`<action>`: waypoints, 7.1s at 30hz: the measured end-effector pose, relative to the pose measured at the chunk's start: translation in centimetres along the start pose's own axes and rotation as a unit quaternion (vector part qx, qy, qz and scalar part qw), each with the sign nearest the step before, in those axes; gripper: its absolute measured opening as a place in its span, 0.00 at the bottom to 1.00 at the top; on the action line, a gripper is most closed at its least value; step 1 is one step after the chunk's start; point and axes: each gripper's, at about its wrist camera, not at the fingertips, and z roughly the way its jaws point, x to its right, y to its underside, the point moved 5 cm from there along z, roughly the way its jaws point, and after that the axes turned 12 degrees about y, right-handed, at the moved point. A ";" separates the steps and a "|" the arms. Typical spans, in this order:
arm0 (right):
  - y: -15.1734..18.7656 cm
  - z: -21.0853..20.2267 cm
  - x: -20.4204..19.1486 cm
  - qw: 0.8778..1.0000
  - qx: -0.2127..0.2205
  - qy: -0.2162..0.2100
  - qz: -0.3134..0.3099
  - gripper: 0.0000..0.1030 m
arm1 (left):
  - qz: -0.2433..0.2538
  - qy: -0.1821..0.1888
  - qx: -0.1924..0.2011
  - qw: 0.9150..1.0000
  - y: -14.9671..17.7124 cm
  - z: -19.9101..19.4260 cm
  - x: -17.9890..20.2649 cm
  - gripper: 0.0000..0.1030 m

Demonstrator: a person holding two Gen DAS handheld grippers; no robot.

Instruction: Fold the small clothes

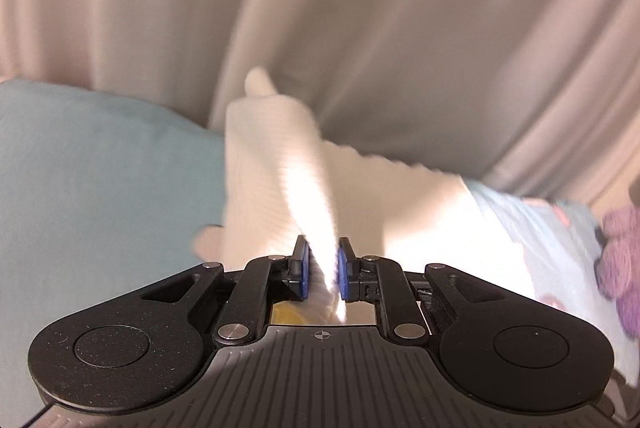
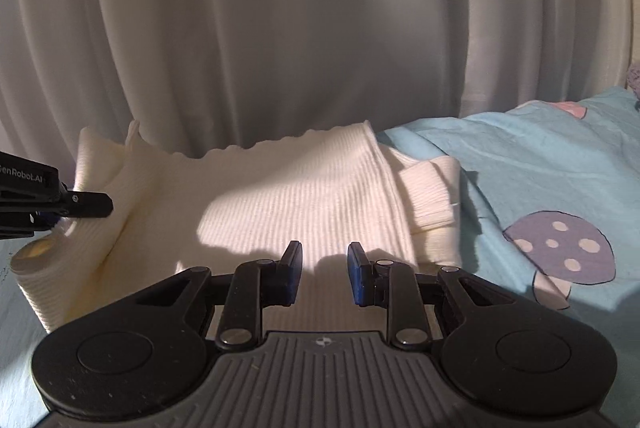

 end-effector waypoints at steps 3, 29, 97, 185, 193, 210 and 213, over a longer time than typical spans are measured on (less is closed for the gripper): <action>0.3 -0.2 0.5 1.000 -0.001 0.004 0.001 0.23 | 0.018 -0.002 -0.022 1.000 2.0 2.7 1.3 0.13; 0.4 0.0 -1.7 0.998 -0.018 -0.043 -0.030 0.23 | -0.051 -0.037 0.016 0.998 5.6 -1.0 -2.7 0.57; -6.3 1.7 -0.7 0.995 -0.005 -0.066 -0.070 0.15 | 0.060 -0.067 -0.036 0.995 6.5 -1.1 2.6 0.71; -10.0 10.1 1.0 0.997 0.020 -0.045 -0.054 0.24 | 0.065 -0.162 0.017 0.985 -4.0 12.2 5.6 0.84; -8.6 13.7 2.5 0.999 -0.007 -0.008 -0.039 0.25 | 0.039 -0.152 0.016 0.987 -3.8 14.0 4.2 0.86; -11.6 12.4 0.2 0.997 0.008 -0.009 -0.076 0.25 | 0.023 -0.129 0.031 0.991 -5.7 13.7 2.9 0.87; -10.3 15.1 -0.4 0.995 -0.013 0.006 -0.100 0.28 | 0.030 -0.138 0.016 0.990 -5.5 15.3 2.8 0.88</action>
